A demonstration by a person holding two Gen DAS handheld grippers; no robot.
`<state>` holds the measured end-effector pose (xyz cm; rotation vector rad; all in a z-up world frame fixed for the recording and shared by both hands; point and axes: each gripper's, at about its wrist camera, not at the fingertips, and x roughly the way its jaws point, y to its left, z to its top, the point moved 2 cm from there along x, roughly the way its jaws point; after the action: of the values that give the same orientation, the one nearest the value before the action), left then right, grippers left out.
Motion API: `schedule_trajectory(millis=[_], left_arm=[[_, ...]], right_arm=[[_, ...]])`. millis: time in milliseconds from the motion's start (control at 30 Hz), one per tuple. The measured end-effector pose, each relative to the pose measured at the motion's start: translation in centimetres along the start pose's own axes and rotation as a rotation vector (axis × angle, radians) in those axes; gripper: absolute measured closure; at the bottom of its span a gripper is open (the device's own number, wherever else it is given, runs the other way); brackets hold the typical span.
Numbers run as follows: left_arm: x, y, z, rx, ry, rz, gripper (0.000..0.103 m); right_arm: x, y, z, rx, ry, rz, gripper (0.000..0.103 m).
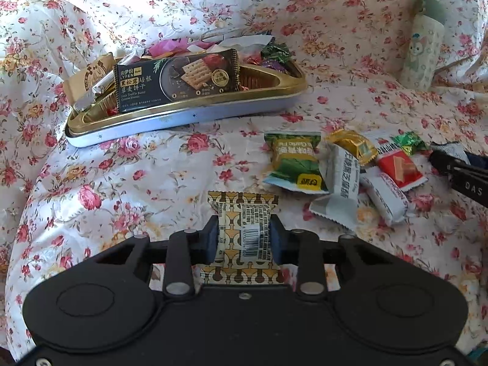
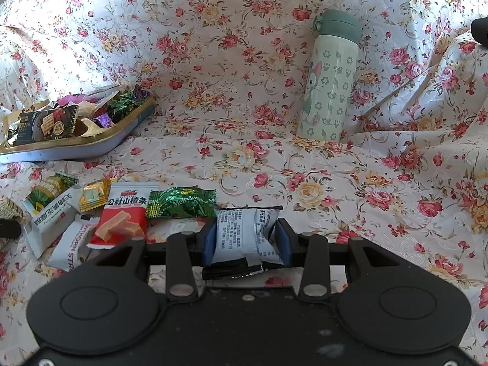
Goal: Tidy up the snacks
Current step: 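Grasp the striped beige packet with the left tool while the right tool holds the blue-white packet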
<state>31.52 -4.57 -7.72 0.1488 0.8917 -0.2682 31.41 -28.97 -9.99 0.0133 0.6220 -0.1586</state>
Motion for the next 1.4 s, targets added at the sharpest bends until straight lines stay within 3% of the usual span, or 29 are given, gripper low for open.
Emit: schedule_trajectory(millis=[167, 467, 600, 767, 1000, 1167, 1400], left_arm=[[-1.1, 0.5, -1.1, -0.036, 0.04, -0.065, 0.062], [-3.3, 0.0, -3.9, -0.026, 0.084, -0.085, 0.062], [-4.1, 0.0, -4.9, -0.024, 0.072, -0.096, 0.062], [-4.3, -0.8, -5.3, 0.01, 0.053, -0.057, 0.062], [-4.3, -0.5, -5.6, -0.015, 0.036, -0.068, 0.062], [-4.4, -0.7, -5.8, -0.015, 0.019, -0.06, 0.062], [-4.4, -0.6, -5.7, -0.027, 0.017, -0.06, 0.062]], right_arm=[[0.0, 0.0, 0.0, 0.001, 0.0, -0.001, 0.062], [-0.1, -0.1, -0.1, 0.009, -0.001, 0.002, 0.062], [0.0, -0.2, -0.1, 0.01, -0.001, 0.003, 0.062], [0.0, -0.2, -0.1, 0.019, -0.002, 0.008, 0.062], [-0.2, -0.1, -0.2, 0.007, 0.003, 0.013, 0.062], [-1.6, 0.2, -0.3, -0.015, 0.041, -0.002, 0.063], [-4.8, 0.4, -0.9, 0.065, 0.113, 0.03, 0.064]])
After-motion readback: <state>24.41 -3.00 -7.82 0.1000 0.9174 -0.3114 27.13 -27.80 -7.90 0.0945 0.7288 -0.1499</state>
